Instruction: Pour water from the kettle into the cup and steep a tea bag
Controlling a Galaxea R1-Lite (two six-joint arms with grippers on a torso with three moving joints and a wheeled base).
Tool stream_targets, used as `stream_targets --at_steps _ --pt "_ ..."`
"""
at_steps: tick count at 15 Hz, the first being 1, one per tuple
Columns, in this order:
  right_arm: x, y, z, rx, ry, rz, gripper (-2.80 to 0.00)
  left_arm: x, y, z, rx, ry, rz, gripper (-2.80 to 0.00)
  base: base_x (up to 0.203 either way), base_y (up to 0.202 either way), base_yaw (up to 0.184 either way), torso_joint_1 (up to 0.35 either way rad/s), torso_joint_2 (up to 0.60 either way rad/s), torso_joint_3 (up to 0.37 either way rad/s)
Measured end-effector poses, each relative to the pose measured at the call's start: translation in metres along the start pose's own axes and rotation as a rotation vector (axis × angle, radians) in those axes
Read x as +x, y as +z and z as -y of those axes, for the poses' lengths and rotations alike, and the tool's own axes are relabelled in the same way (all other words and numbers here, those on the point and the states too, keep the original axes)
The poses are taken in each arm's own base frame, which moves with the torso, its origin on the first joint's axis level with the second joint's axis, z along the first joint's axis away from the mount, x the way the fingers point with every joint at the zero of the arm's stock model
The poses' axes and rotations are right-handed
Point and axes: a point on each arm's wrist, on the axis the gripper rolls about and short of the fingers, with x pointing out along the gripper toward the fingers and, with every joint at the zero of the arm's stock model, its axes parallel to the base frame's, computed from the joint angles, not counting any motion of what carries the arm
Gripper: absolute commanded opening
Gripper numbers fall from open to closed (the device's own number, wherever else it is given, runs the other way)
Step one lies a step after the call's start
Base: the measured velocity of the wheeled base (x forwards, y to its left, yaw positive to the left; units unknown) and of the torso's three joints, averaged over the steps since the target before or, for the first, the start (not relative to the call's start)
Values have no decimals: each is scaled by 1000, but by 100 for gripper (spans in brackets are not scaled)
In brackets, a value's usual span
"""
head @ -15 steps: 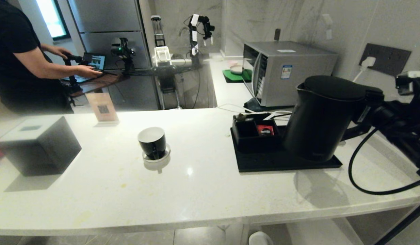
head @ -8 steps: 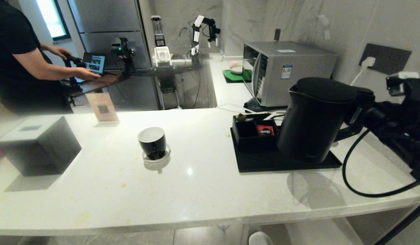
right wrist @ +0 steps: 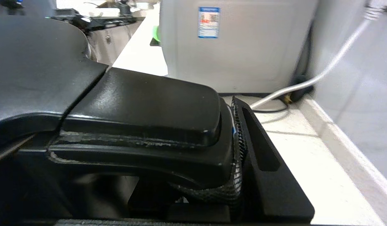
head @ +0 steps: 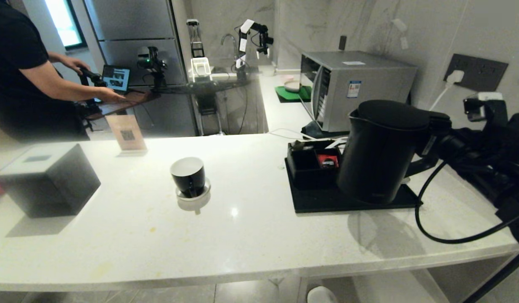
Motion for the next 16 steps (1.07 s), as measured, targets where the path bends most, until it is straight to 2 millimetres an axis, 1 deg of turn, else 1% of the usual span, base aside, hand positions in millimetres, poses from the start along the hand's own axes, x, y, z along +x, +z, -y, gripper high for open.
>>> stream_targets --at_steps 7,12,16 --pt "10 -10 -5 1 13 -22 -280 0 0 0 0 1 1 -280 0 0 0 0 0 0" --pt "11 -14 -11 2 28 -34 -280 0 0 0 0 0 0 -280 0 0 0 0 0 0" --pt "11 -14 -11 2 32 -37 -280 0 0 0 0 0 0 -280 0 0 0 0 0 0"
